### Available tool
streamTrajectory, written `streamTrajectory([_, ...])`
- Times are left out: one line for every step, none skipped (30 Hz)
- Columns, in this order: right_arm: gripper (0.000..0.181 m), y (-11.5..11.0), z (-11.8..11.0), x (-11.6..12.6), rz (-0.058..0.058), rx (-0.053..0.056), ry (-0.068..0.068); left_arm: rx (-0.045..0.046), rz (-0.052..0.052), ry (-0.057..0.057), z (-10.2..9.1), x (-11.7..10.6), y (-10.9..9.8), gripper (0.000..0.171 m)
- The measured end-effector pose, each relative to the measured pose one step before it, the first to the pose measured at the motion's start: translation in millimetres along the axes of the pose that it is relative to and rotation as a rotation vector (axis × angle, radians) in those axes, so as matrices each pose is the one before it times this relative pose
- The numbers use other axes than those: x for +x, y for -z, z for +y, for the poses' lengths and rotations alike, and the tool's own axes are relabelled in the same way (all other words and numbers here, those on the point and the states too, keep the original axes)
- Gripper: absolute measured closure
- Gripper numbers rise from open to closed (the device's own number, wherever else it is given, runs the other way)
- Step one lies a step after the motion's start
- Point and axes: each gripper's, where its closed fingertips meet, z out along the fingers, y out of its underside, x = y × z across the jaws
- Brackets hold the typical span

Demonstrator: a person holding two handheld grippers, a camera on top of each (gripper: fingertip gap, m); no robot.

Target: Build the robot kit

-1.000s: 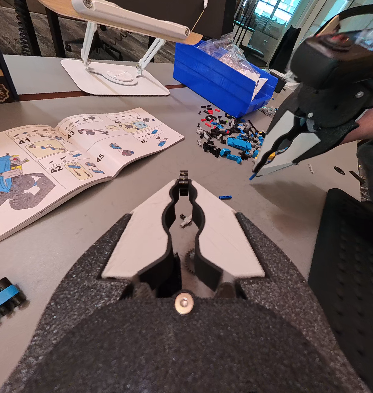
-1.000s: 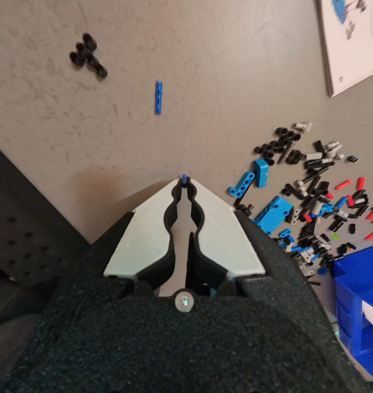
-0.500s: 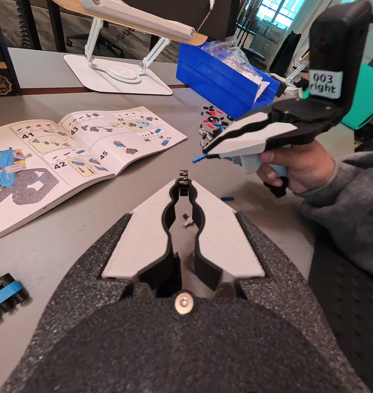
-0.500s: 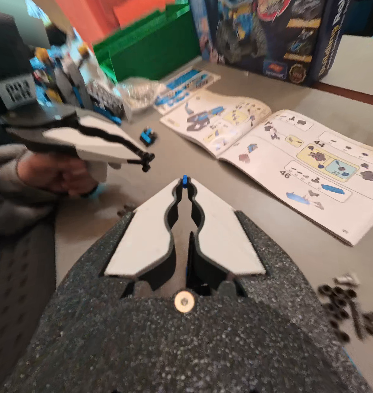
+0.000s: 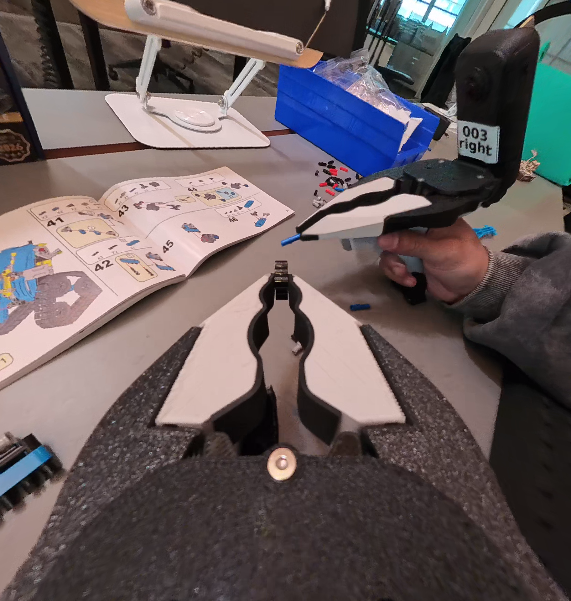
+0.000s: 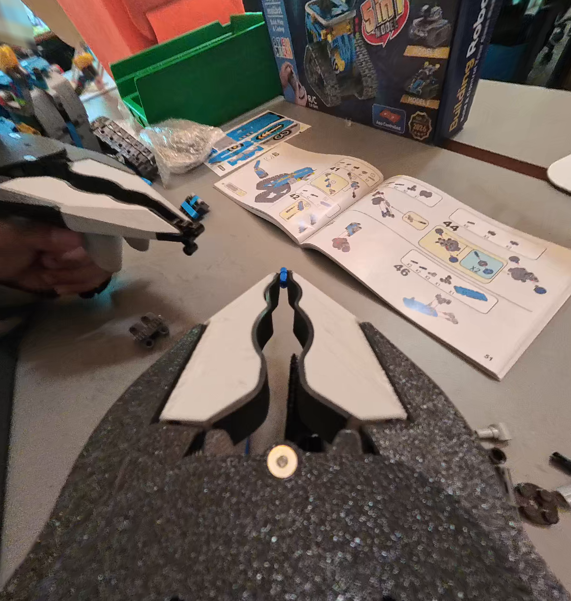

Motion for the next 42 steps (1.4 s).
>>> streamTrajectory([0.177, -1.68, 0.43, -1.10, 0.0087, -0.0059, 0.0216, 0.00831, -0.0003, -0.0102, -1.37, 0.99, 0.54, 0.164])
streamTrajectory([0.177, -1.37, 0.40, -1.08, 0.0057, -0.0036, 0.0170, 0.00909, 0.0008, -0.0075, -1.60, 1.08, 0.43, 0.164])
streamTrajectory([0.177, -1.08, 0.63, -1.00, 0.0048, -0.0048, 0.0147, 0.00848, 0.0029, -0.0038, -1.43, 1.13, -0.16, 0.164])
streamTrajectory([0.177, -0.80, 1.14, -1.02, 0.0037, -0.0080, 0.0148, 0.00634, 0.0054, -0.0016, -1.21, 1.54, -0.55, 0.164])
streamTrajectory([0.177, -0.56, 1.27, -0.22, 0.0078, -0.0091, 0.0148, 0.00406, 0.0067, -0.0017, -0.81, 1.91, -1.04, 0.164])
streamTrajectory([0.177, 0.04, 0.44, 0.58, 0.0122, -0.0029, 0.0136, 0.00367, 0.0075, -0.0017, -0.76, 2.23, -1.26, 0.164])
streamTrajectory([0.177, 0.46, -0.50, 0.52, 0.0098, 0.0027, 0.0087, 0.00357, 0.0089, -0.0022, -0.68, 2.68, -1.34, 0.164])
streamTrajectory([0.177, 0.78, -0.99, 0.42, 0.0066, 0.0048, 0.0040, 0.00149, 0.0073, -0.0052, -0.18, 2.72, -1.35, 0.164])
streamTrajectory([0.177, 1.05, -1.21, 1.44, 0.0096, 0.0072, 0.0020, -0.00038, 0.0041, -0.0080, 0.23, 2.42, -1.39, 0.164])
streamTrajectory([0.177, 1.21, -0.92, 1.54, 0.0085, 0.0059, 0.0004, -0.00267, 0.0055, -0.0073, 0.67, 2.77, -1.62, 0.164])
streamTrajectory([0.177, 1.46, -0.42, 2.28, 0.0110, 0.0050, -0.0001, -0.00751, 0.0119, -0.0043, 1.08, 3.79, -1.76, 0.164])
streamTrajectory([0.177, 2.03, 0.03, 2.68, 0.0135, 0.0050, -0.0009, -0.00787, 0.0126, -0.0020, 0.84, 3.99, -1.50, 0.164])
streamTrajectory([0.177, 2.15, 0.91, 2.64, 0.0119, 0.0011, -0.0035, -0.00139, 0.0085, -0.0046, -0.37, 3.72, -0.41, 0.164])
streamTrajectory([0.177, 2.57, 1.19, 3.12, 0.0145, -0.0009, -0.0049, 0.00400, 0.0025, -0.0112, -1.31, 2.90, 0.87, 0.164])
streamTrajectory([0.177, 3.05, 0.84, 2.88, 0.0145, 0.0013, -0.0053, 0.00389, -0.0041, -0.0157, -1.23, 1.55, 1.41, 0.164])
streamTrajectory([0.177, 3.10, 0.12, 2.39, 0.0116, 0.0041, -0.0060, 0.00114, -0.0075, -0.0143, -0.58, 0.33, 1.53, 0.164])
streamTrajectory([0.177, 2.77, 0.10, 1.97, 0.0092, 0.0039, -0.0078, 0.00060, -0.0080, -0.0088, -0.18, -0.55, 1.49, 0.164])
streamTrajectory([0.177, 2.36, 0.33, 1.66, 0.0081, 0.0022, -0.0084, 0.00188, -0.0067, -0.0026, -0.41, -1.01, 1.26, 0.164])
streamTrajectory([0.177, 1.84, 0.37, 0.91, 0.0046, 0.0011, -0.0063, 0.00198, -0.0024, 0.0031, -0.52, -0.95, 0.77, 0.164])
streamTrajectory([0.177, 1.38, 0.51, 0.38, 0.0024, 0.0003, -0.0028, -0.00097, 0.0017, 0.0062, -0.16, -0.47, -0.20, 0.164])
streamTrajectory([0.177, 0.86, 0.60, 0.27, 0.0044, -0.0011, 0.0008, -0.00603, 0.0017, 0.0063, 0.78, -0.39, -0.98, 0.164])
streamTrajectory([0.177, 0.29, 0.91, 0.13, 0.0042, -0.0038, 0.0030, -0.00832, -0.0003, 0.0031, 1.13, -0.36, -1.45, 0.164])
streamTrajectory([0.177, 0.00, 1.19, -0.25, 0.0028, -0.0054, 0.0036, -0.00809, -0.0011, -0.0023, 0.98, 0.05, -1.39, 0.164])
streamTrajectory([0.177, -0.07, 0.80, -0.54, 0.0015, -0.0040, 0.0042, -0.00591, -0.0011, -0.0065, 0.62, 0.43, -1.09, 0.164])
streamTrajectory([0.177, -0.11, 0.81, -0.87, -0.0001, -0.0042, 0.0044, -0.00540, -0.0017, -0.0087, 0.44, 0.63, -1.00, 0.164])
streamTrajectory([0.177, -0.06, 1.29, -0.87, -0.0007, -0.0076, 0.0034, -0.01205, -0.0048, -0.0082, 1.84, -0.07, -1.16, 0.164])
streamTrajectory([0.177, -0.24, 1.80, -0.96, -0.0014, -0.0090, 0.0025, -0.01897, -0.0086, -0.0058, 3.25, -1.07, -1.45, 0.164])
streamTrajectory([0.177, -0.09, 2.41, -1.04, -0.0029, -0.0124, -0.0002, -0.01968, -0.0076, -0.0009, 3.64, -1.52, -1.44, 0.164])
streamTrajectory([0.177, -0.08, 3.63, -2.47, -0.0140, -0.0191, -0.0064, -0.02014, -0.0031, 0.0061, 3.79, -1.52, -1.37, 0.164])
streamTrajectory([0.177, -0.27, 5.50, -4.17, -0.0250, -0.0280, -0.0119, -0.02029, -0.0027, 0.0112, 3.80, -1.97, -1.09, 0.164])
streamTrajectory([0.177, 0.04, 5.96, -3.35, -0.0156, -0.0301, -0.0035, -0.01762, -0.0047, 0.0130, 3.56, -2.72, -0.77, 0.164])
streamTrajectory([0.177, 0.67, 6.47, -1.78, -0.0018, -0.0352, 0.0094, -0.02009, -0.0043, 0.0151, 4.02, -2.87, -1.03, 0.164])
streamTrajectory([0.177, 1.21, 6.26, -0.90, 0.0060, -0.0321, 0.0175, -0.02266, -0.0054, 0.0168, 4.38, -3.21, -1.00, 0.164])
streamTrajectory([0.177, 1.13, 5.69, -1.62, -0.0007, -0.0259, 0.0127, -0.01787, -0.0064, 0.0169, 3.61, -3.22, -0.96, 0.164])
streamTrajectory([0.177, 1.12, 4.57, -0.16, 0.0061, -0.0185, 0.0038, -0.01195, -0.0044, 0.0160, 2.57, -2.59, -0.53, 0.164])
streamTrajectory([0.177, 0.91, 2.81, 0.86, 0.0107, -0.0087, 0.0001, -0.00826, -0.0050, 0.0131, 1.76, -2.51, -0.35, 0.164])
streamTrajectory([0.177, 0.49, 1.29, -0.70, -0.0027, -0.0022, -0.0045, -0.00675, -0.0073, 0.0083, 1.34, -2.49, -0.08, 0.164])
streamTrajectory([0.177, -0.23, 1.00, -0.81, -0.0080, -0.0013, -0.0091, -0.00869, -0.0083, 0.0055, 1.69, -2.30, -0.47, 0.164])
streamTrajectory([0.177, -1.27, 1.86, -0.07, -0.0064, -0.0077, -0.0104, -0.00897, -0.0085, 0.0052, 1.79, -2.03, -0.71, 0.164])
streamTrajectory([0.177, -1.94, 2.87, 0.31, -0.0050, -0.0139, -0.0067, -0.00855, -0.0063, 0.0044, 1.73, -1.39, -0.71, 0.164])
streamTrajectory([0.176, -1.96, 3.53, 0.58, -0.0026, -0.0173, -0.0020, -0.00769, -0.0046, 0.0020, 1.23, -0.89, -0.60, 0.164])
streamTrajectory([0.176, -1.46, 3.00, 0.20, -0.0030, -0.0143, -0.0056, -0.00280, -0.0040, -0.0019, 0.43, -0.29, -0.33, 0.164])
